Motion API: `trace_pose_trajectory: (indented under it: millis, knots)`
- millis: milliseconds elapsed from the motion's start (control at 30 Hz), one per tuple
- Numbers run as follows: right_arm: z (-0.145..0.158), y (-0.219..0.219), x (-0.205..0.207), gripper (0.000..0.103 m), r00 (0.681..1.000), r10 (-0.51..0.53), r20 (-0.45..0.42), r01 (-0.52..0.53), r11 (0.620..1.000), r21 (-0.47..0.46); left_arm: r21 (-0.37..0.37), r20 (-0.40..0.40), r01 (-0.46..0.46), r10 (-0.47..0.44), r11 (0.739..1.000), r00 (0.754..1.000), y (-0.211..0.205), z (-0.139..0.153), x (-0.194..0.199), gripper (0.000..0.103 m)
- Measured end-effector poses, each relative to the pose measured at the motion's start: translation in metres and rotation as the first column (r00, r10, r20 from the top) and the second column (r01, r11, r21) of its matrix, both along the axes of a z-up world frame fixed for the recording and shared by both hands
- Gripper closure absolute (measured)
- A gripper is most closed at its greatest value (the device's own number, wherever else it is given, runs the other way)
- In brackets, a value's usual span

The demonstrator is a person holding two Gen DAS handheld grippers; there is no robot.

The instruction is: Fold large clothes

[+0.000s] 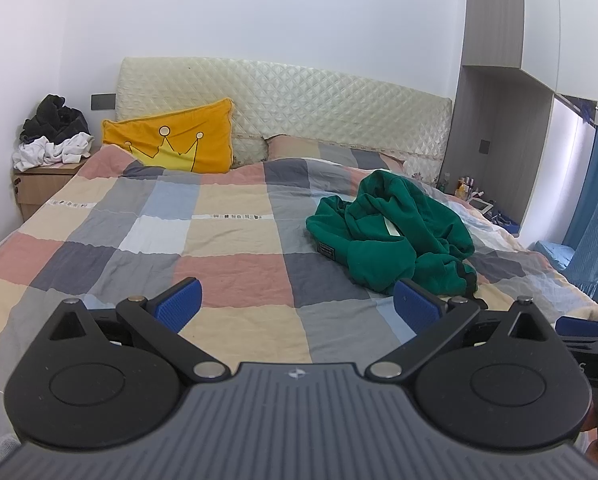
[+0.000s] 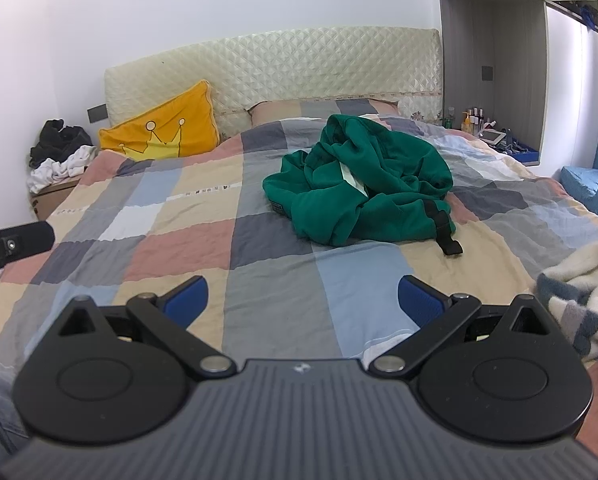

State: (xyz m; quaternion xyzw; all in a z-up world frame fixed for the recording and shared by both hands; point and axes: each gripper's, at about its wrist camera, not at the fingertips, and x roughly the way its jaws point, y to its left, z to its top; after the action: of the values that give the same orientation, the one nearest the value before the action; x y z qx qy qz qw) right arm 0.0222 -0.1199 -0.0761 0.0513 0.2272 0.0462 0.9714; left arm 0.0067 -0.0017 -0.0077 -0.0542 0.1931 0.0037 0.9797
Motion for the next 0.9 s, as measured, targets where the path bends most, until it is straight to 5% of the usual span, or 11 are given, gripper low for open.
trace_pose_trajectory:
  millis: [900]
  knots:
    - [-0.019,-0.002,0.021,0.0,0.999,-0.021,-0.041,0.021,1.0,0.008,-0.027,-0.023,-0.004,0.004,1.0,1.0,0.0,-0.015,0.025,0.0]
